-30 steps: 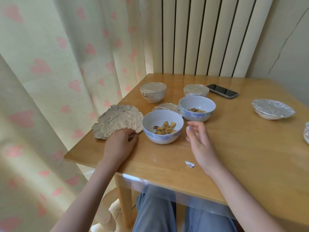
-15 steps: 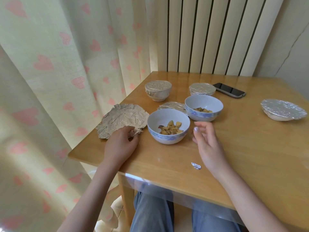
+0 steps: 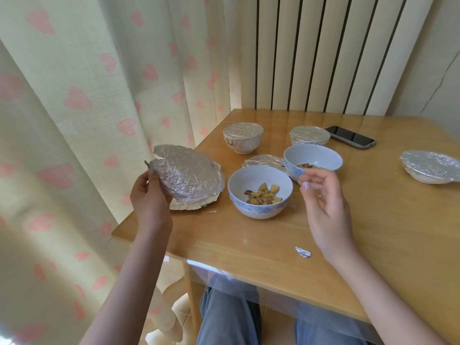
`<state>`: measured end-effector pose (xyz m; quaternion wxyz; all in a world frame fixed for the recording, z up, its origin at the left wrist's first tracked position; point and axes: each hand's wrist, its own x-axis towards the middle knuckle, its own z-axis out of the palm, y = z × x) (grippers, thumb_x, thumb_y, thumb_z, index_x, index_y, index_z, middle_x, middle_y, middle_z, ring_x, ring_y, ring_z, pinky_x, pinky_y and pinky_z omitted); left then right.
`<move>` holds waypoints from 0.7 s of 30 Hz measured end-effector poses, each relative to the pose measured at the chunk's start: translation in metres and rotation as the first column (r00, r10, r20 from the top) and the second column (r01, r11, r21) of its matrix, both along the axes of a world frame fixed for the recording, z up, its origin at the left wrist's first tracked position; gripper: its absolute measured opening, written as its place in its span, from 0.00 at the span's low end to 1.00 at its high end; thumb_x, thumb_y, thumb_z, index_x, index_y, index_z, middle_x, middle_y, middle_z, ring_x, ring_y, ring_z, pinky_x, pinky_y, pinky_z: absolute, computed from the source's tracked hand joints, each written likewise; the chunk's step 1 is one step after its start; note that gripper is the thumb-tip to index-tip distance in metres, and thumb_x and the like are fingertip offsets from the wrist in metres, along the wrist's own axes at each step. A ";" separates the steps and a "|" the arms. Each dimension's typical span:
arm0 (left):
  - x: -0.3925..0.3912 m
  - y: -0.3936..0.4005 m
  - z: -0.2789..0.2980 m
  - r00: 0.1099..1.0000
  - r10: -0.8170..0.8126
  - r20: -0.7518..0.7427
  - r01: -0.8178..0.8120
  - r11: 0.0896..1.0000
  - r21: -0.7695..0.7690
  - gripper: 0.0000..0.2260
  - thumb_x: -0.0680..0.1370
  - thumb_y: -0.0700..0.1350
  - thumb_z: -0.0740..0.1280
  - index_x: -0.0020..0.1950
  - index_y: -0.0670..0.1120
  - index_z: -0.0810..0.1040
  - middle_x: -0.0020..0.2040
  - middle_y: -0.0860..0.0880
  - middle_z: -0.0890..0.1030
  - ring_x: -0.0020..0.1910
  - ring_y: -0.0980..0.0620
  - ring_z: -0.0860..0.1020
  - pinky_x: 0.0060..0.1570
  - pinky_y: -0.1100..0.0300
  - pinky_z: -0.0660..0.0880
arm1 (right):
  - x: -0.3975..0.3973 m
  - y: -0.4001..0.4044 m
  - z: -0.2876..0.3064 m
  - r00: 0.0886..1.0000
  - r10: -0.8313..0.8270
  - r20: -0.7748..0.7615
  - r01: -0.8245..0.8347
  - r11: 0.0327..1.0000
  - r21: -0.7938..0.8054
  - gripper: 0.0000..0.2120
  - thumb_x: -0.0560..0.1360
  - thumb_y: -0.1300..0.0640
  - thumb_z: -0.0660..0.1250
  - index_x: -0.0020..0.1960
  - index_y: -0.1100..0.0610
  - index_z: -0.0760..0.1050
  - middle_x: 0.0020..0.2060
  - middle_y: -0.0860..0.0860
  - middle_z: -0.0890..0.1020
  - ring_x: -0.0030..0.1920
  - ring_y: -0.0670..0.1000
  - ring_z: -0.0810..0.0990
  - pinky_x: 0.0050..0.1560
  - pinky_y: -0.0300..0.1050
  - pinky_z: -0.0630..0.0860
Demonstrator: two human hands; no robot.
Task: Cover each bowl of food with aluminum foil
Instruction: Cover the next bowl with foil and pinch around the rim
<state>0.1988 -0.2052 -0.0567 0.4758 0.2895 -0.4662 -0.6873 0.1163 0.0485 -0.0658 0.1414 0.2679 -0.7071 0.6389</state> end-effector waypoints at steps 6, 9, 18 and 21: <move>0.001 0.025 0.019 0.927 -0.339 -0.161 0.347 0.937 0.029 0.09 0.84 0.42 0.57 0.51 0.42 0.76 0.30 0.55 0.80 0.29 0.62 0.77 0.33 0.68 0.76 | -0.013 -0.038 0.048 0.961 0.190 0.203 -0.191 0.982 -0.015 0.14 0.79 0.50 0.62 0.62 0.52 0.68 0.54 0.43 0.76 0.58 0.43 0.76 0.62 0.43 0.73; -0.003 0.034 0.026 0.870 -0.456 -0.187 0.462 0.887 -0.011 0.11 0.83 0.43 0.57 0.54 0.41 0.78 0.39 0.50 0.84 0.37 0.58 0.82 0.41 0.63 0.80 | -0.021 -0.058 0.062 0.912 0.212 0.351 -0.259 0.961 0.094 0.21 0.77 0.43 0.61 0.66 0.52 0.65 0.55 0.43 0.75 0.60 0.46 0.75 0.64 0.50 0.72; -0.004 0.039 0.032 0.902 -0.426 -0.072 0.422 0.904 -0.061 0.09 0.82 0.43 0.60 0.50 0.44 0.79 0.34 0.52 0.82 0.32 0.58 0.78 0.35 0.65 0.77 | -0.025 -0.059 0.059 0.798 0.314 0.515 -0.291 0.948 -0.127 0.15 0.71 0.64 0.73 0.57 0.58 0.77 0.40 0.52 0.84 0.41 0.51 0.83 0.46 0.49 0.80; -0.004 0.035 0.023 0.934 -0.345 0.088 0.355 0.924 -0.145 0.08 0.82 0.43 0.63 0.45 0.47 0.80 0.31 0.53 0.77 0.31 0.57 0.74 0.29 0.68 0.72 | -0.030 -0.047 0.058 0.831 0.272 0.486 -0.192 0.959 -0.207 0.13 0.71 0.68 0.71 0.53 0.58 0.78 0.37 0.51 0.85 0.39 0.49 0.84 0.42 0.44 0.81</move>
